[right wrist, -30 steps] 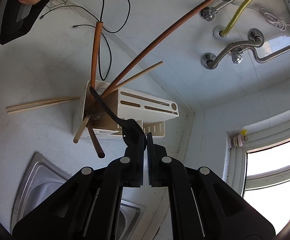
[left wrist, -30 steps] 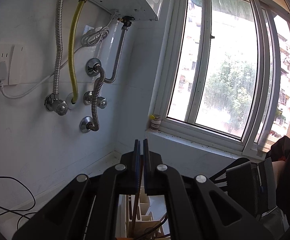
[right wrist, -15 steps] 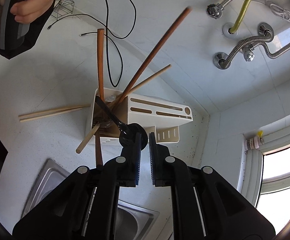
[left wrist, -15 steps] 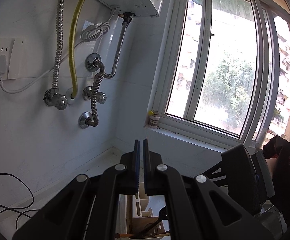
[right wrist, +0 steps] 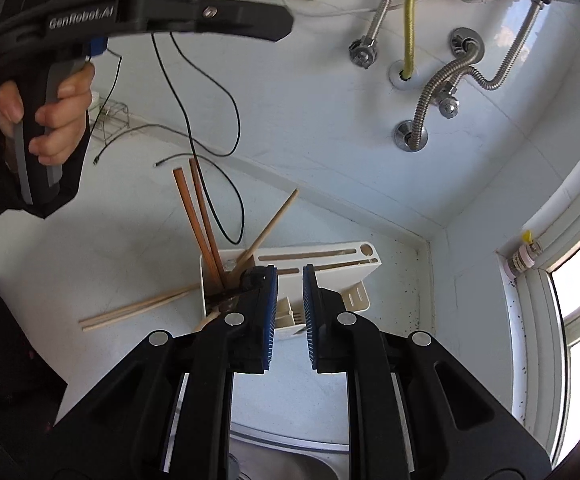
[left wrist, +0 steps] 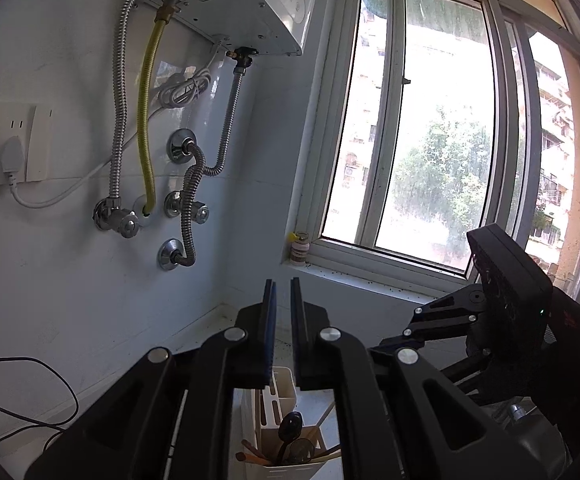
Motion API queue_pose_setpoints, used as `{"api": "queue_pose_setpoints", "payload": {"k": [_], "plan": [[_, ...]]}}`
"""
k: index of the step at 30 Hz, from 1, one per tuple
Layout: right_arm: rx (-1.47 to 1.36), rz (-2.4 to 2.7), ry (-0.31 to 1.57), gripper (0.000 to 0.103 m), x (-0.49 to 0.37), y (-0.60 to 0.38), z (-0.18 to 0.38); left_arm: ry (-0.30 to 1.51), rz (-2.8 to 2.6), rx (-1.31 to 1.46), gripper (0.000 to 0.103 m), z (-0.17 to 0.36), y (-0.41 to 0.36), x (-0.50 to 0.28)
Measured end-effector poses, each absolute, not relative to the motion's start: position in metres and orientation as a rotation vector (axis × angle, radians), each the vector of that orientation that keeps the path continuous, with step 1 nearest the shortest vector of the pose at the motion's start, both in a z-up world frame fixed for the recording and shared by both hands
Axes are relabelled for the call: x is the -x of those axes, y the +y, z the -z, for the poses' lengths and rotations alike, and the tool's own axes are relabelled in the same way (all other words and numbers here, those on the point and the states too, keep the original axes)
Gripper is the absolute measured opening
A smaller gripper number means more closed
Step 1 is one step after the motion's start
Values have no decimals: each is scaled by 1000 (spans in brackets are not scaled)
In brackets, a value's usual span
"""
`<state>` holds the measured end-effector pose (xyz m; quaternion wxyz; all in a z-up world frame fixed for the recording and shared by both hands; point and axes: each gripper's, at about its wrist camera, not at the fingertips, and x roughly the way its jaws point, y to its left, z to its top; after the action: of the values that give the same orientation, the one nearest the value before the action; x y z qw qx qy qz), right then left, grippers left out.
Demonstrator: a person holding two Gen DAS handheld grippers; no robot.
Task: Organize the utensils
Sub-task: 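Move both open grippers back down to the light wooden chopsticks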
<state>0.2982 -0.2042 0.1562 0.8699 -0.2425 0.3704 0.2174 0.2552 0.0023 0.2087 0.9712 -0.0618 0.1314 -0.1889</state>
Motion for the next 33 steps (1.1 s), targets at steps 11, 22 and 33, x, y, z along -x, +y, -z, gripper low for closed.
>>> {"api": "queue_pose_setpoints", "payload": {"k": [11,22,33], "plan": [[244,-464,536,42,-206,-188,-184,234,334,73,42,-199,23,-174],[58,-325,705,43,-152,-156,-83,343,244,113,53,-132,42,-140],[-125,-104,864,30,-127,-113,24,647,221,155,46,-23,51,-185]]}}
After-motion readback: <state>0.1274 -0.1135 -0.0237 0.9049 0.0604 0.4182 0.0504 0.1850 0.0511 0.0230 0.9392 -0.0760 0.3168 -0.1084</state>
